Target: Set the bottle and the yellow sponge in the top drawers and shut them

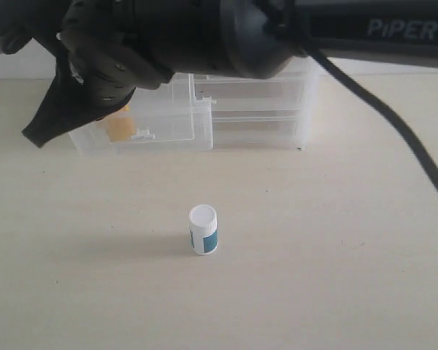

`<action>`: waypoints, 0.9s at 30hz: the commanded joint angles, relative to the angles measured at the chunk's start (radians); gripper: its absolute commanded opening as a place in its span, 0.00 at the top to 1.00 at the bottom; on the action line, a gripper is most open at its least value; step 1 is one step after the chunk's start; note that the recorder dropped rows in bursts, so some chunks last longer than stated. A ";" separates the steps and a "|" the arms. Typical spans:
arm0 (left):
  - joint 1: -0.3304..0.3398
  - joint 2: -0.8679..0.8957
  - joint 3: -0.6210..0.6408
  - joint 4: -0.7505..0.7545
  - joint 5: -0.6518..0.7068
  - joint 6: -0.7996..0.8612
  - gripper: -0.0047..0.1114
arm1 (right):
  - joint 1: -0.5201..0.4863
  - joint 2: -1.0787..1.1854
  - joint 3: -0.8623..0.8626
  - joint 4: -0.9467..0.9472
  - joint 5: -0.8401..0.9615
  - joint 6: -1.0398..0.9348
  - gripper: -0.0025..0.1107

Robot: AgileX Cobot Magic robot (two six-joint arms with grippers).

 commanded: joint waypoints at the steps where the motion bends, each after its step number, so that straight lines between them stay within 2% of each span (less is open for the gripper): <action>1: 0.002 -0.003 0.004 -0.003 0.004 0.003 0.93 | -0.081 0.000 -0.002 -0.009 0.052 0.029 0.93; 6: 0.002 -0.003 0.004 -0.003 0.004 0.003 0.93 | -0.197 0.002 -0.002 0.009 0.063 0.089 0.93; 8: 0.002 -0.003 0.004 -0.003 0.004 0.003 0.93 | -0.213 0.001 -0.002 0.022 0.059 0.098 0.93; 13: 0.002 -0.003 0.004 -0.003 0.000 0.003 0.93 | -0.152 -0.001 -0.002 0.199 -0.025 -0.070 0.93; 17: 0.002 -0.003 0.004 -0.003 0.003 0.003 0.93 | -0.096 -0.019 -0.002 0.187 -0.090 -0.085 0.93; 22: 0.002 -0.003 0.004 -0.003 0.003 0.003 0.93 | -0.094 -0.080 -0.002 0.180 -0.120 -0.075 0.93; 24: 0.002 -0.003 0.004 -0.003 0.003 0.003 0.93 | -0.094 -0.075 -0.002 0.250 -0.132 -0.088 0.93; 27: 0.002 -0.003 0.004 -0.003 0.003 0.003 0.93 | -0.084 -0.046 -0.002 0.449 -0.123 -0.280 0.93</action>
